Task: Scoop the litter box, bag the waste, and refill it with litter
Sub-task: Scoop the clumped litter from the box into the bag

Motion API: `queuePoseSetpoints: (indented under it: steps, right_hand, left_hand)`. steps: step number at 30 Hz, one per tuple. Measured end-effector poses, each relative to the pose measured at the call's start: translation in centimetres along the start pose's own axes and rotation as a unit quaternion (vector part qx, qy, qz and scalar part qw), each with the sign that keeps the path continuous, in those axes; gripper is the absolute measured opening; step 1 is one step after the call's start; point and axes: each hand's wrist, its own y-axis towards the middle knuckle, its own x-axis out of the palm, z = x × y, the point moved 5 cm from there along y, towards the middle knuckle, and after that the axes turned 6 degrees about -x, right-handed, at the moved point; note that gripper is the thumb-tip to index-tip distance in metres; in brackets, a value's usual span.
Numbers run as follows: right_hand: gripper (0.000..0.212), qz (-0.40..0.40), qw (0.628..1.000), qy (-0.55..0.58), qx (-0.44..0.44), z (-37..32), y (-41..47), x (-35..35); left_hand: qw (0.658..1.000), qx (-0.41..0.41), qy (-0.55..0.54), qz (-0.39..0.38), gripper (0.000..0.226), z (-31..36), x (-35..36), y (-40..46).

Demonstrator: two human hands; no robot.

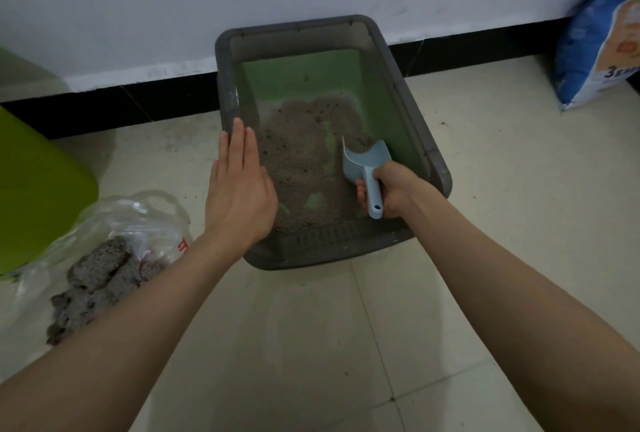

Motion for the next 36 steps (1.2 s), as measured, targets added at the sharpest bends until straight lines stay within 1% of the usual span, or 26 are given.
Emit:
queuePoseSetpoints:
  steps: [3, 7, 10, 15, 18, 21, 26, 29, 32, 36]
  right_hand:
    - [0.034, 0.0, 1.0, 0.013, -0.003, -0.7, 0.4, 0.6]
    - [0.037, 0.009, 0.999, 0.005, -0.041, -1.5, 0.7, 1.8]
    - [0.036, 0.012, 0.999, 0.017, -0.048, -1.3, 0.1, 2.8]
    - [0.031, 0.032, 0.995, -0.037, -0.092, -1.4, -0.6, 2.4]
    - [0.019, 0.003, 0.999, 0.01, -0.048, -0.9, -0.7, 2.1]
    - [0.024, 0.002, 0.997, 0.055, -0.051, -0.2, -0.1, 1.9]
    - [0.031, 0.017, 0.994, 0.086, -0.061, 0.0, 1.1, 1.9]
    - [0.029, 0.025, 0.994, 0.079, -0.072, -0.3, 1.7, 2.0]
    - [0.04, 0.03, 0.995, 0.056, -0.082, -0.8, 2.4, 2.1]
    - [0.041, 0.02, 0.994, 0.06, -0.086, -1.4, 3.4, 2.6]
  left_hand:
    - [1.0, 0.003, -0.004, 0.005, 0.055, 0.0, 0.0, 0.1]
    - [1.0, 0.003, -0.014, 0.01, 0.055, 0.0, 0.0, 0.1]
    - [1.0, 0.004, -0.015, 0.015, 0.055, 0.1, 0.1, 0.1]
    - [1.0, 0.01, -0.008, 0.017, 0.055, 0.0, 0.2, 0.1]
    - [1.0, 0.01, -0.009, 0.016, 0.055, 0.0, 0.1, 0.1]
    - [1.0, 0.007, -0.016, 0.013, 0.054, 0.1, 0.0, 0.1]
    - [1.0, 0.005, -0.016, 0.015, 0.054, 0.1, 0.0, 0.1]
    - [1.0, 0.006, -0.019, 0.018, 0.054, 0.2, 0.0, 0.0]
    - [1.0, 0.008, -0.022, 0.02, 0.054, 0.2, 0.0, 0.0]
    - [0.999, 0.012, -0.025, 0.02, 0.054, 0.1, 0.0, 0.1]
